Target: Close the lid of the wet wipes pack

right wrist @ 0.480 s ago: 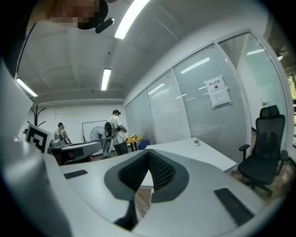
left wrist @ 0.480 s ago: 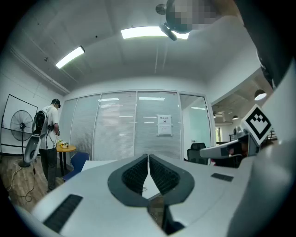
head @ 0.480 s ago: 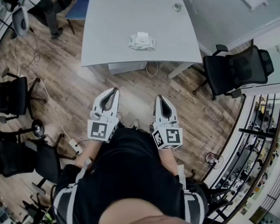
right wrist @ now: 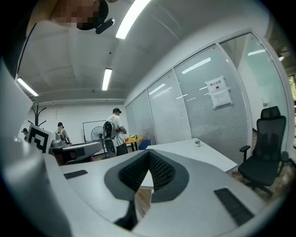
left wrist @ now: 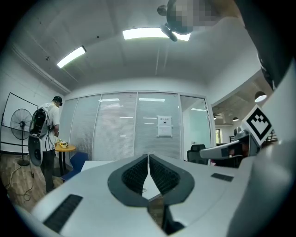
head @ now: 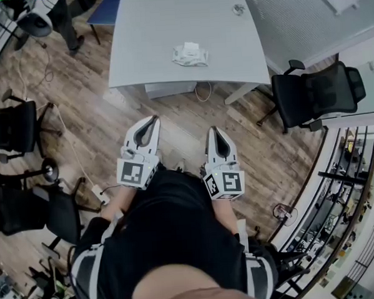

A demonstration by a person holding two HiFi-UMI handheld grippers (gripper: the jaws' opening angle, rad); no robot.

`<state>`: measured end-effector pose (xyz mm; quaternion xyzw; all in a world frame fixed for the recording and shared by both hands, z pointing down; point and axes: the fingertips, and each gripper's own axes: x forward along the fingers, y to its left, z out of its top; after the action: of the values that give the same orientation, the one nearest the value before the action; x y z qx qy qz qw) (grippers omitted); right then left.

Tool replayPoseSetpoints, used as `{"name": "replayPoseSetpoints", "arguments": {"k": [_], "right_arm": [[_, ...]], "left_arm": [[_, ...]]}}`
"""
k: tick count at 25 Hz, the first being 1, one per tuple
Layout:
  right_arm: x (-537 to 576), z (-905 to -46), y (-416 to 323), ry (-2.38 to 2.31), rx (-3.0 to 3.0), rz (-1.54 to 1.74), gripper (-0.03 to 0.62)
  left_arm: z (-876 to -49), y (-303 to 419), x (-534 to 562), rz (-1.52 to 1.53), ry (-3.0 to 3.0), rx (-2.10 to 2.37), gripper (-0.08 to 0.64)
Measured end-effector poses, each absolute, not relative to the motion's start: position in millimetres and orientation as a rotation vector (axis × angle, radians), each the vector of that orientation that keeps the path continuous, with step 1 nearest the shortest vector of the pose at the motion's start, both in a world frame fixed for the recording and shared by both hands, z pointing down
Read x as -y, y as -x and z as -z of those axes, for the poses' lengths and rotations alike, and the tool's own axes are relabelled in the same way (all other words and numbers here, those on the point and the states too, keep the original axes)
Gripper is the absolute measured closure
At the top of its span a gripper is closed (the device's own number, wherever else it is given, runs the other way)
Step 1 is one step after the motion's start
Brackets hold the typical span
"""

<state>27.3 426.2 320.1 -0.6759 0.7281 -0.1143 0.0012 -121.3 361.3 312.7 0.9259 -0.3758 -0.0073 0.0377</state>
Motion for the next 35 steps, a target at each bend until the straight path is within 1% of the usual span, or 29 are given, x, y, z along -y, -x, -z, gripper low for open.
{"name": "replayPoseSetpoints", "arguments": {"k": [9,10,11,12,13,26,35], "right_arm": [[-418.8,-323.7,-24.9,2.138,-2.232,0.360,0.565],[-417.7,-325.4,-22.4,2.144,-2.234,0.366,0.554],[-416.5,-327.5,-19.8,2.148,-2.238,0.376,0.532],[-415.4,-329.7,-17.4,2.151,-2.241,0.387,0.495],[-414.1,-331.4,-15.1,2.154,-2.242,0.395,0.480],[-386.5,-343.0,22.9,2.249,-2.187,0.416,0.480],[-345.2,-348.9,20.3,2.248,-2.186,0.436,0.480]], "left_arm": [[-315.9,131.9,-355.2,0.028,-2.831,1.152,0.529],[-316.9,134.5,-354.3,0.027,-2.827,1.150,0.529],[-318.1,136.9,-353.4,0.026,-2.825,1.147,0.529],[-319.7,139.2,-352.3,0.025,-2.823,1.143,0.529],[-321.2,141.5,-351.1,0.023,-2.821,1.138,0.529],[-345.0,184.1,-325.2,0.000,-2.806,1.049,0.529],[-359.7,180.6,-284.4,-0.037,-2.776,1.044,0.529]]}}
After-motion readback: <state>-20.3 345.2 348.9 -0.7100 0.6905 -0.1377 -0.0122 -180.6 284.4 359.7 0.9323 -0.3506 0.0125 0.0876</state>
